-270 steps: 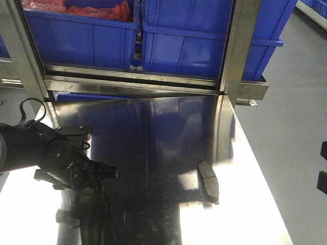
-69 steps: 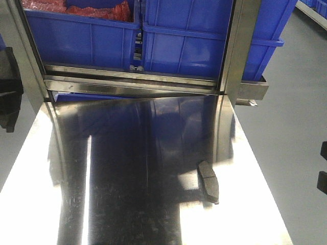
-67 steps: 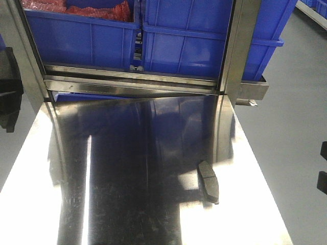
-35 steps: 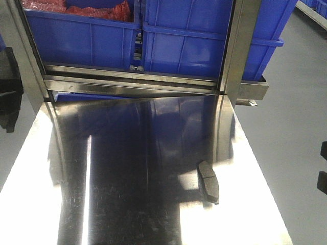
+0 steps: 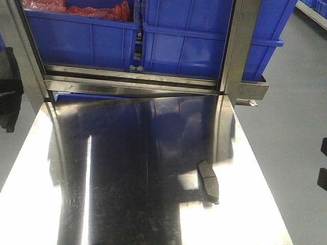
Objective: Move and align brake pads A on conveyor
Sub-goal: 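Lift the held pad with the left gripper off the table, then move the open right gripper above the other brake pad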
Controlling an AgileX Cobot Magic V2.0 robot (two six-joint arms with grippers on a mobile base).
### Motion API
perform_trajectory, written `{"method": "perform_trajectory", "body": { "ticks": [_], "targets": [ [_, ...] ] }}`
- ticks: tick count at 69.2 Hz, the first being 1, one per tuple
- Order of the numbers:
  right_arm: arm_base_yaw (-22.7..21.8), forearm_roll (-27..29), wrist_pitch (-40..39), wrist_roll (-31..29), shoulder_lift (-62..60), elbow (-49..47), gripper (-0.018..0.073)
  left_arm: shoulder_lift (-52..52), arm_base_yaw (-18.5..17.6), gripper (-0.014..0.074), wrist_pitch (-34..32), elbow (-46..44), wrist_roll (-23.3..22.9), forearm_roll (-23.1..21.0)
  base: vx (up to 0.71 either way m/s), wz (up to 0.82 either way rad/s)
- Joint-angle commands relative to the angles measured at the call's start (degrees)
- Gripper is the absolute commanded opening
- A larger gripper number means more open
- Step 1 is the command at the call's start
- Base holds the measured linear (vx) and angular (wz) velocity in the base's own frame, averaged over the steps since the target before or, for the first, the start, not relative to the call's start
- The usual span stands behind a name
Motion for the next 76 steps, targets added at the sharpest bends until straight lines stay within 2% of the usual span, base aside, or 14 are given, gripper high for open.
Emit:
{"method": "perform_trajectory", "body": {
  "ticks": [1,4,10,21,30,41,48,62,69,76],
  "targets": [
    [0.04,-0.38,-5.22,-0.2,0.15,-1.44,0.0065,-0.64,-0.29,0.0199,-4.49,-1.46,0.02,0.64,0.0,0.0],
    [0.04,-0.38,-5.3,-0.2,0.15,-1.44,0.0102,-0.64,-0.29,0.0199,-4.49,-1.46,0.02,0.64,0.0,0.0],
    [0.04,-0.38,-5.3,-0.26,0.15,-1.44,0.0231,-0.64,-0.29,0.0199,-4.49,-1.46,0.02,0.64,0.0,0.0],
    [0.04,-0.97,-4.83,-0.25,0.15,-1.44,0.0547,-0.64,-0.29,0.0199,-4.49,-1.46,0.02,0.64,0.0,0.0],
    [0.04,-0.64,-5.04,-0.25,0.15,-1.44,0.0724,-0.64,-0.29,0.0199,-4.49,-1.46,0.02,0.64,0.0,0.0],
    [0.04,0.3,-4.46,-0.2,0.15,-1.44,0.0718,-0.64,-0.29,0.0199,-4.49,-1.46,0.02,0.64,0.0,0.0],
    [0.04,0.29,-0.95,-0.25,2.47,-2.42,0.0696,-0.64,-0.29,0.0199,-4.49,-1.46,0.02,0.64,0.0,0.0],
    [0.04,0.29,7.36,-0.2,14.92,-6.9,0.0673,-0.64,-0.29,0.0199,-4.49,-1.46,0.02,0.64,0.0,0.0],
    [0.15,0.25,7.44,-0.41,21.69,-8.53,0.0667,-0.64,-0.29,0.0199,-4.49,-1.46,0.02,0.64,0.0,0.0],
    [2.19,-0.26,6.5,-0.41,27.05,-9.93,0.0661,-0.64,-0.29,0.0199,-4.49,-1.46,0.02,0.64,0.0,0.0]
  ]
}}
